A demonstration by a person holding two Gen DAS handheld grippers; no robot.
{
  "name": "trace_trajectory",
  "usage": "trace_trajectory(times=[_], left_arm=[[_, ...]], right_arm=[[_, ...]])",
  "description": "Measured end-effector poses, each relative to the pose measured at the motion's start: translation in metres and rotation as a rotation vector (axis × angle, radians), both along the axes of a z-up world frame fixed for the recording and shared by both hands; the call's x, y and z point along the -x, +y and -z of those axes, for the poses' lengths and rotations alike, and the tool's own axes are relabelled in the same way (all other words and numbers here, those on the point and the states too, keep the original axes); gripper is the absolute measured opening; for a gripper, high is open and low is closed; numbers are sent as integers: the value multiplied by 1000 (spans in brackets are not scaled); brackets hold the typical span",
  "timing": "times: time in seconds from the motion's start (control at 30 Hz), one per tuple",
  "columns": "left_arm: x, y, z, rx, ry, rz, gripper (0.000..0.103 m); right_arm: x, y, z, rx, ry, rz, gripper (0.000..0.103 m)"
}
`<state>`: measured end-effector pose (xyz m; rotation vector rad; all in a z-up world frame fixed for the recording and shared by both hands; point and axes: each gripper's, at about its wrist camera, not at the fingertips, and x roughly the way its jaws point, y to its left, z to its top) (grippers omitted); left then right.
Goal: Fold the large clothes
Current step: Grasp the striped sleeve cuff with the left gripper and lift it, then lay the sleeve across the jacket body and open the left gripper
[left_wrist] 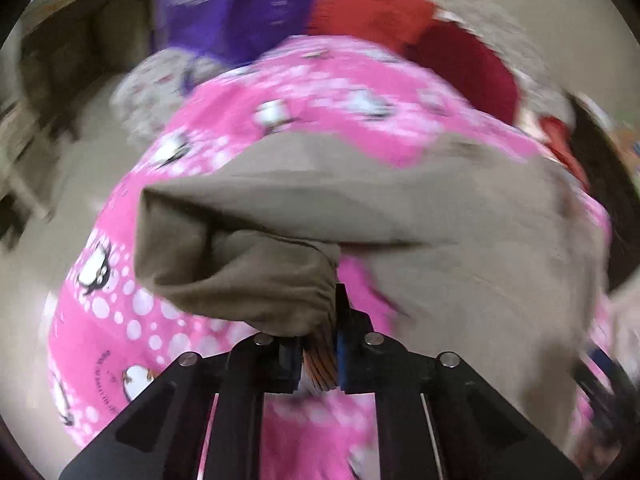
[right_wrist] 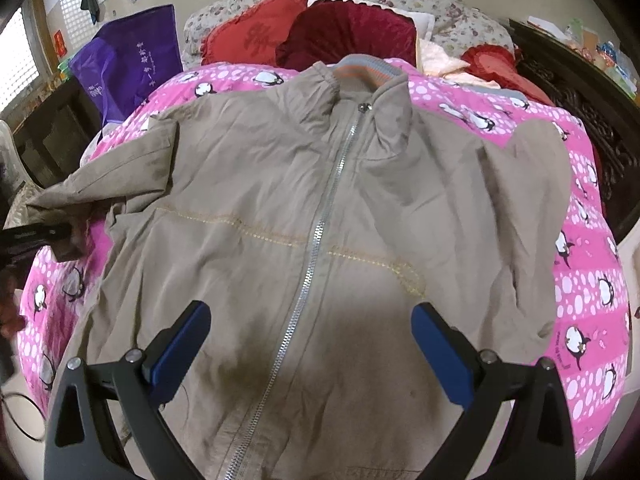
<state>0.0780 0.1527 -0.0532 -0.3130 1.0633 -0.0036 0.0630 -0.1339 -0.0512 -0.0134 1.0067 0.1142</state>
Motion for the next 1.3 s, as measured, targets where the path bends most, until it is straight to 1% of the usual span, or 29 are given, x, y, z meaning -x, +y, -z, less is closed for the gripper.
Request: trace_trajectory(times=[0.07, 0.1, 0.17, 0.2, 0.23, 0.3, 0.33, 0.37, 0.43, 0.5, 0.57, 0.6, 0.63, 0.67, 0.7, 0.73, 0.77, 0.8, 0.83, 0.87, 0.9, 1.0, 1.07, 1.13, 1.17, 1.2, 1.3], left_arm=[[13, -20, -37, 28, -10, 142, 0], [20, -30, -51, 32, -17, 197, 0], [37, -57, -86, 59, -49, 327, 0], [43, -68, -98, 75, -66, 376, 0], [50, -88, -114, 97, -88, 447, 0], [53, -115, -127, 116, -111, 520, 0], [52, -136, -132, 134, -121, 560, 0], [48, -148, -132, 146, -119, 579, 0], [34, -180, -125, 179, -110, 610, 0], [22, -205, -111, 188, -112, 621, 0], [5, -235, -85, 169, -100, 606, 1], [-1, -243, -73, 180, -88, 592, 1], [-11, -256, -51, 211, -56, 574, 4], [-18, -263, -36, 221, -25, 567, 7], [-24, -272, -18, 240, 16, 557, 13], [-24, -277, -8, 259, 40, 552, 17], [-30, -282, 11, 306, 116, 544, 17], [-32, -283, 19, 343, 166, 536, 17], [-33, -280, 29, 408, 223, 517, 17], [-30, -272, 32, 461, 233, 490, 17], [-27, -266, 29, 461, 217, 485, 17], [-10, -244, 0, 298, 122, 510, 17], [-1, -220, -19, 176, 50, 481, 17], [4, -196, -29, 62, -9, 432, 20], [5, -182, -31, -3, -36, 391, 20], [3, -168, -29, -49, -47, 346, 21], [-8, -144, -11, -127, -36, 244, 21]], right_arm=[[1, -3, -1, -9, -2, 5, 102], [1, -6, -1, -14, -2, 8, 102], [2, -12, -2, -26, -2, 18, 102], [2, -16, -2, -34, -3, 24, 102], [2, -21, -3, -43, -5, 34, 102], [2, -33, -7, -58, -12, 60, 102], [2, -38, -9, -63, -17, 72, 102], [3, -47, -13, -67, -26, 91, 102], [4, -61, -18, -67, -42, 118, 102], [7, -79, -24, -62, -61, 159, 102], [9, -94, -28, -63, -69, 198, 102], [11, -103, -28, -69, -71, 220, 102], [12, -109, -29, -75, -71, 234, 102], [13, -115, -28, -78, -70, 247, 102], [14, -120, -27, -78, -66, 262, 102], [15, -124, -25, -75, -63, 268, 102], [13, -125, -24, -71, -59, 269, 102], [14, -127, -23, -64, -55, 269, 102], [14, -127, -21, -54, -51, 266, 102], [15, -128, -20, -47, -50, 265, 102], [16, -128, -19, -40, -51, 264, 102], [15, -127, -18, -45, -50, 239, 102], [14, -124, -17, -42, -50, 210, 102], [13, -118, -15, -43, -55, 176, 102], [12, -115, -14, -52, -54, 159, 102], [10, -113, -12, -66, -48, 144, 102], [-2, -100, -1, -130, -25, 70, 102]])
